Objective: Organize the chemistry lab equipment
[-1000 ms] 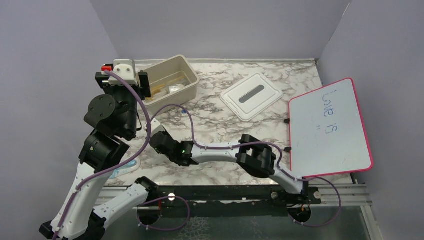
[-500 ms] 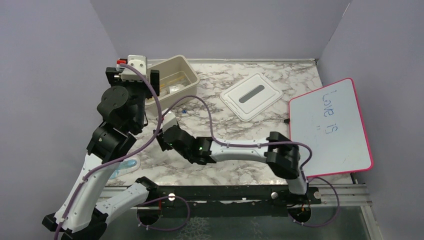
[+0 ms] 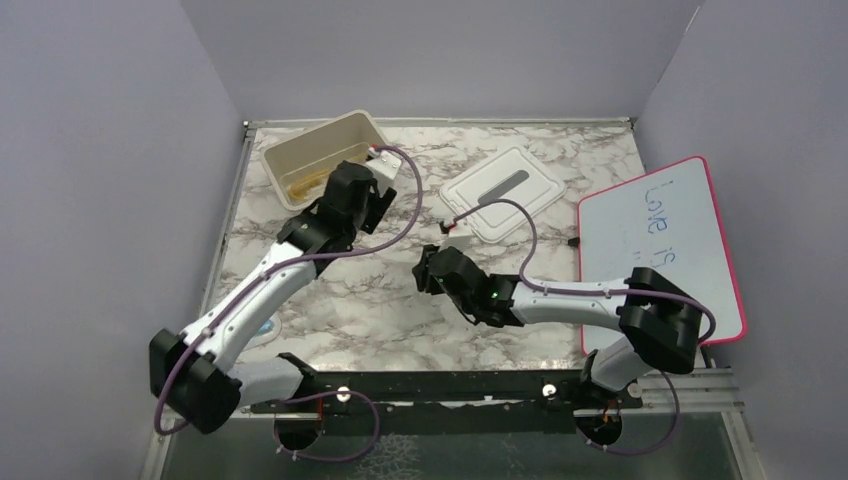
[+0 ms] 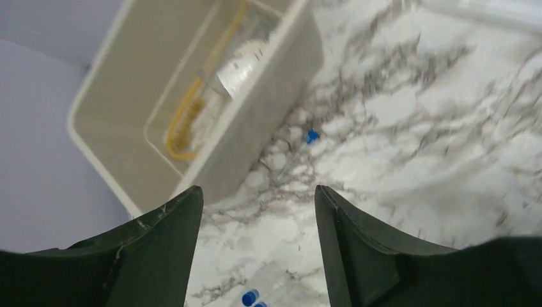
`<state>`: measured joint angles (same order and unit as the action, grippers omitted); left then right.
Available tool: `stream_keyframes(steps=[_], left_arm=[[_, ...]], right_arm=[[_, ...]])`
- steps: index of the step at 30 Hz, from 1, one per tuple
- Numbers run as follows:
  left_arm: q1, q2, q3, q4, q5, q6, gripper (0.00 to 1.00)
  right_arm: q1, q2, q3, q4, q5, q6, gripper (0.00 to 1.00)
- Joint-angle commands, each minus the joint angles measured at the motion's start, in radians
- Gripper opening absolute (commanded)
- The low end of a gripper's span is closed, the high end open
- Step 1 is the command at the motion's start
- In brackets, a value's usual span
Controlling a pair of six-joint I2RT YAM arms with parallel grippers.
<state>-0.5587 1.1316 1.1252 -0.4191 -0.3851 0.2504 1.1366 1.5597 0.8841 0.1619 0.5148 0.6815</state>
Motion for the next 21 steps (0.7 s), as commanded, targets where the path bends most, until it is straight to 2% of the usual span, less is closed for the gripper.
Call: stream_keyframes(steps=[1, 5, 12, 21], left_arm=[[-0.001, 0.153, -0.056, -0.060, 0.081, 0.039, 0.62], [-0.001, 0.332, -0.002, -0.104, 0.094, 0.070, 0.54], [0.040, 0.590, 0.109, -0.140, 0.026, 0.152, 0.52], [0.125, 0.744, 0.203, -0.169, 0.133, 0.250, 0.49]], right_arm=[[-0.011, -0.099, -0.101, 0.000, 0.034, 0.154, 0.42], [-0.021, -0.142, -0.153, 0.026, 0.031, 0.163, 0.42], [-0.025, -0.178, -0.176, 0.044, 0.024, 0.138, 0.41], [-0.027, -0.205, -0.189, 0.034, 0.034, 0.136, 0.40]])
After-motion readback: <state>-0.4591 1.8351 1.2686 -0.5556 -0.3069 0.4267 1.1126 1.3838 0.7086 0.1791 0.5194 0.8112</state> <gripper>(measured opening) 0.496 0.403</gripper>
